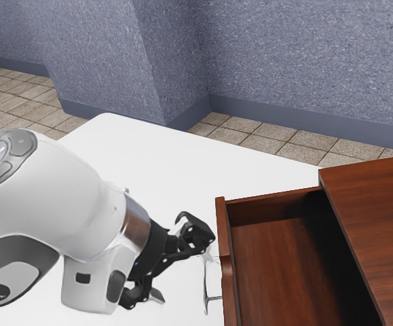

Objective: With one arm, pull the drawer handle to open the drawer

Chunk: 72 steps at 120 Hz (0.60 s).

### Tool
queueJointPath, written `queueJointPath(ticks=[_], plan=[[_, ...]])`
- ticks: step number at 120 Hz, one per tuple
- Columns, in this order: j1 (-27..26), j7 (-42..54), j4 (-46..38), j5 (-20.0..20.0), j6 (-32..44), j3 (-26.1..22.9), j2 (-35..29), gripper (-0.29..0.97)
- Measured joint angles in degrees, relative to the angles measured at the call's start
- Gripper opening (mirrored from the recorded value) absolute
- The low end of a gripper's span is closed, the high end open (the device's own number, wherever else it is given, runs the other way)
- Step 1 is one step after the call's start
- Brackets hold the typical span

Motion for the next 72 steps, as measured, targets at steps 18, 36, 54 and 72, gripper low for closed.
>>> queueJointPath(ticks=[18, 36, 54, 72], plan=[[0.1, -1.4, 3.9, 0.6, -1.4, -0.6, 0.3, 0.68], [3.7, -3.8, 10.1, 0.8, -5.7, -0.4, 3.0, 0.68], [9.9, -7.0, 17.4, 0.8, -11.3, -0.2, 8.1, 0.68], [16.8, -10.8, 23.6, -0.3, -15.3, -0.1, 14.0, 0.68]])
